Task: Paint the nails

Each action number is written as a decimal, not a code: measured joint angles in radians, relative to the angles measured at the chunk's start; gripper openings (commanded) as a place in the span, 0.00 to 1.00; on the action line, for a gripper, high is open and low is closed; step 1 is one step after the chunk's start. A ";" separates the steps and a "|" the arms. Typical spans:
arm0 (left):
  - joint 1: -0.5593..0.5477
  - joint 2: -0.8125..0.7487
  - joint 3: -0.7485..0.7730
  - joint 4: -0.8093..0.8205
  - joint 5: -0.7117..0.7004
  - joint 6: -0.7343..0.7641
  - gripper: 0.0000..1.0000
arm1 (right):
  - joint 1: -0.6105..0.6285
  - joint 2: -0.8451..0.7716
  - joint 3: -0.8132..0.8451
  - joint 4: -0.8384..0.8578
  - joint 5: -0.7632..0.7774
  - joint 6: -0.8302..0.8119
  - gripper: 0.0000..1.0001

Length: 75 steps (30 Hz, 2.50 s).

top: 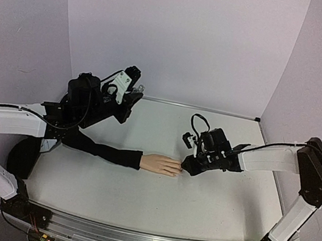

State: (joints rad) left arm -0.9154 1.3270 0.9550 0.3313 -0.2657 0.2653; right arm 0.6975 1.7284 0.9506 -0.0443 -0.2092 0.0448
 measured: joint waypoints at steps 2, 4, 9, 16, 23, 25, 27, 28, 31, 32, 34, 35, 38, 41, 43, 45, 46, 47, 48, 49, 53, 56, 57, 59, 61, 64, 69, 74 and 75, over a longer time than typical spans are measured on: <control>0.000 0.000 0.000 0.000 0.000 0.000 0.00 | 0.004 0.012 0.009 -0.008 -0.002 0.000 0.00; 0.000 0.000 0.000 0.000 0.000 0.000 0.00 | 0.005 0.020 0.012 -0.015 -0.002 0.000 0.00; 0.000 0.000 0.000 0.000 0.000 0.000 0.00 | 0.006 0.022 0.012 -0.030 0.009 0.000 0.00; 0.000 0.000 0.000 0.000 0.000 0.000 0.00 | 0.006 0.022 0.012 -0.032 0.026 0.000 0.00; 0.000 0.000 0.000 0.000 0.000 0.000 0.00 | 0.006 0.026 0.027 -0.035 0.023 -0.001 0.00; 0.000 0.000 0.000 0.000 0.000 0.001 0.00 | 0.006 0.028 0.030 -0.036 0.019 -0.001 0.00; 0.000 0.000 0.000 0.000 0.000 0.000 0.00 | 0.006 0.033 0.036 -0.037 0.017 -0.001 0.00; 0.000 0.000 0.000 0.000 0.000 0.001 0.00 | 0.006 0.038 0.038 -0.036 0.016 -0.001 0.00; 0.000 0.000 0.000 0.000 0.000 0.001 0.00 | 0.006 0.042 0.039 -0.042 0.016 -0.001 0.00; 0.000 0.000 0.000 0.000 0.000 0.001 0.00 | 0.006 0.042 0.039 -0.044 0.017 -0.001 0.00; 0.000 0.000 0.000 0.000 0.000 0.001 0.00 | 0.006 0.043 0.039 -0.048 0.017 -0.002 0.00; 0.000 0.000 0.000 0.000 0.000 0.001 0.00 | 0.006 0.043 0.039 -0.050 0.018 -0.003 0.00; 0.000 0.000 0.000 0.000 0.000 0.001 0.00 | 0.006 0.043 0.039 -0.055 0.018 -0.004 0.00; 0.000 0.000 0.000 0.000 0.000 0.001 0.00 | 0.006 0.049 0.040 -0.056 0.017 -0.004 0.00; 0.000 0.000 0.000 0.000 0.000 0.001 0.00 | 0.006 0.059 0.046 -0.058 0.017 -0.004 0.00; 0.000 0.000 0.000 0.000 0.000 0.001 0.00 | 0.007 0.068 0.051 -0.061 0.017 -0.004 0.00; 0.000 0.000 0.000 0.000 0.000 0.001 0.00 | 0.007 0.069 0.053 -0.062 0.018 -0.003 0.00; 0.000 0.000 0.000 0.000 0.000 0.001 0.00 | 0.008 0.070 0.054 -0.062 0.018 -0.003 0.00; 0.000 0.000 0.000 0.000 0.000 0.001 0.00 | 0.009 0.070 0.054 -0.062 0.018 -0.003 0.00; 0.000 0.000 0.000 0.000 0.000 0.001 0.00 | 0.010 0.070 0.054 -0.063 0.019 -0.003 0.00; 0.000 0.000 0.000 0.000 0.000 0.001 0.00 | 0.010 0.070 0.055 -0.063 0.028 -0.003 0.00; 0.000 0.000 0.000 0.000 0.000 0.001 0.00 | 0.010 0.070 0.055 -0.063 0.036 -0.003 0.00; 0.000 0.000 0.000 0.000 0.000 0.001 0.00 | 0.010 0.070 0.055 -0.063 0.039 -0.003 0.00; 0.000 0.000 0.000 0.000 0.000 0.001 0.00 | 0.010 0.070 0.055 -0.063 0.044 -0.003 0.00; 0.000 0.000 0.000 0.000 0.000 0.001 0.00 | 0.010 0.070 0.055 -0.063 0.051 -0.003 0.00; 0.000 0.000 0.000 0.000 0.000 0.001 0.00 | 0.010 0.070 0.055 -0.063 0.060 -0.003 0.00; 0.000 0.000 0.000 0.000 0.000 0.001 0.00 | 0.010 0.070 0.055 -0.064 0.066 -0.003 0.00; 0.000 0.000 0.000 0.000 0.000 0.001 0.00 | 0.010 0.070 0.055 -0.071 0.071 -0.003 0.00; 0.000 0.000 0.000 0.000 0.000 0.001 0.00 | 0.010 0.070 0.055 -0.073 0.072 -0.003 0.00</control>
State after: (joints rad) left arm -0.9154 1.3266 0.9550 0.3313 -0.2657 0.2664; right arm 0.7078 1.7985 1.0054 -0.1171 -0.1373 0.0418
